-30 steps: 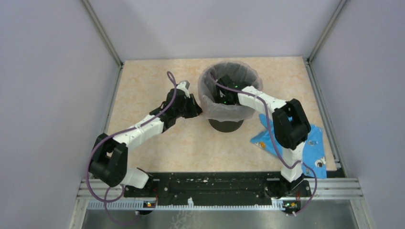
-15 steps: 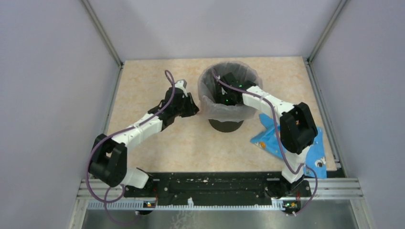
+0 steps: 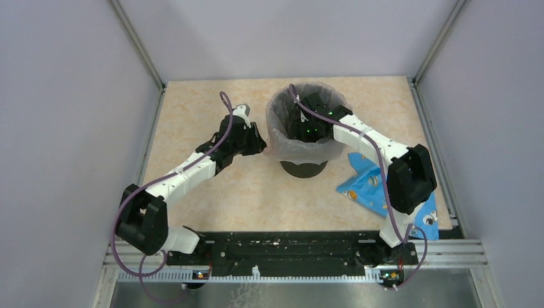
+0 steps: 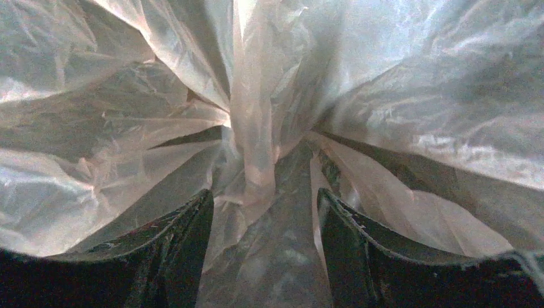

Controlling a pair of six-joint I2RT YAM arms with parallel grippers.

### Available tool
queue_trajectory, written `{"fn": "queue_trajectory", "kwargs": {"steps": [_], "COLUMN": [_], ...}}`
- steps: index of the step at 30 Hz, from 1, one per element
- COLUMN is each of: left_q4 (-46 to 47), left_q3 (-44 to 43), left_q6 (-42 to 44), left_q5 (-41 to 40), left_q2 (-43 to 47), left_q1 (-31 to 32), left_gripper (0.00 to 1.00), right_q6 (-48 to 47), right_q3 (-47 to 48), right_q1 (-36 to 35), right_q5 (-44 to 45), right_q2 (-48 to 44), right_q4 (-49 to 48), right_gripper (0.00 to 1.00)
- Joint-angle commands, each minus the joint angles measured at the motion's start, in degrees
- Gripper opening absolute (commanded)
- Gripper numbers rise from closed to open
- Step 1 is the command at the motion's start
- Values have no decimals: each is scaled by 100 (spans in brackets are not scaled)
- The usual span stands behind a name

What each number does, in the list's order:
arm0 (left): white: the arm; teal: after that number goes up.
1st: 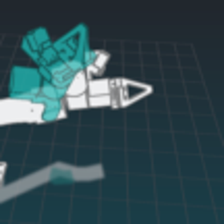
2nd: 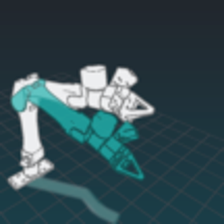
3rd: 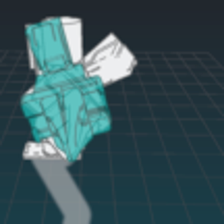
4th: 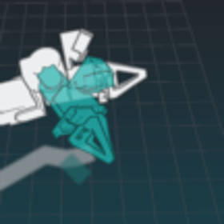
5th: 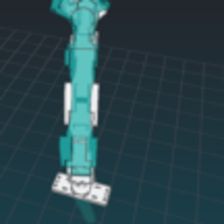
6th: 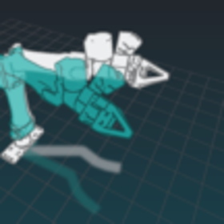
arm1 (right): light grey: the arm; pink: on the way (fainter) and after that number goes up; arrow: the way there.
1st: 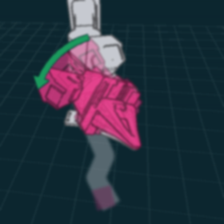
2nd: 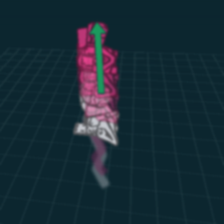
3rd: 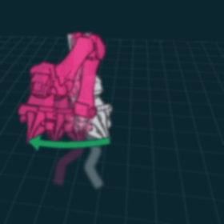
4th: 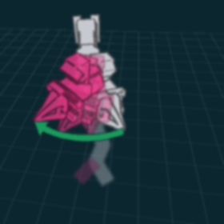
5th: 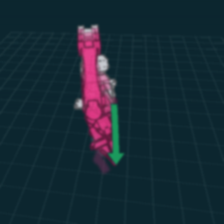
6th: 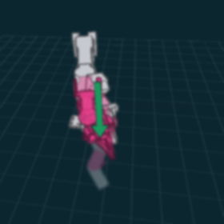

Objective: Put the trash bags into the trash bin

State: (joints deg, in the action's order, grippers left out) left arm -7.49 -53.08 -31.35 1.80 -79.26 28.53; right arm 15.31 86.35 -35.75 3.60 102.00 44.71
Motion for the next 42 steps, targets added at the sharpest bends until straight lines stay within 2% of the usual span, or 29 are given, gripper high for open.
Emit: {"fn": "queue_trajectory", "kwargs": {"steps": [1, 15, 27, 35, 38, 42], "left_q4": [63, -226, -633, -622, -542, -391], "left_q3": [-236, -627, -1180, -1213, -1235, -1400], "left_q6": [94, 491, 678, 683, 652, 696], "left_q5": [-63, -533, -465, -13, 187, 541], "left_q2": [208, 595, 1004, 1386, 1517, 1506], "left_q1": [-21, -26, -29, -23, -28, -25], "left_gripper": [41, 48, 54, 64, 66, 74], "right_q6": [80, 95, 77, 268, 366, 470], "right_q3": [255, 1055, 1539, 868, 419, 105], "right_q1": [32, -10, -16, -20, 8, 423], "right_q5": [68, -49, 816, 1403, 1612, 1399], "right_q2": [-362, -990, -1897, -2844, -3153, -3219], "right_q4": [97, 331, 776, 568, 384, 263], "right_gripper": [61, 61, 66, 77, 85, 89]}}
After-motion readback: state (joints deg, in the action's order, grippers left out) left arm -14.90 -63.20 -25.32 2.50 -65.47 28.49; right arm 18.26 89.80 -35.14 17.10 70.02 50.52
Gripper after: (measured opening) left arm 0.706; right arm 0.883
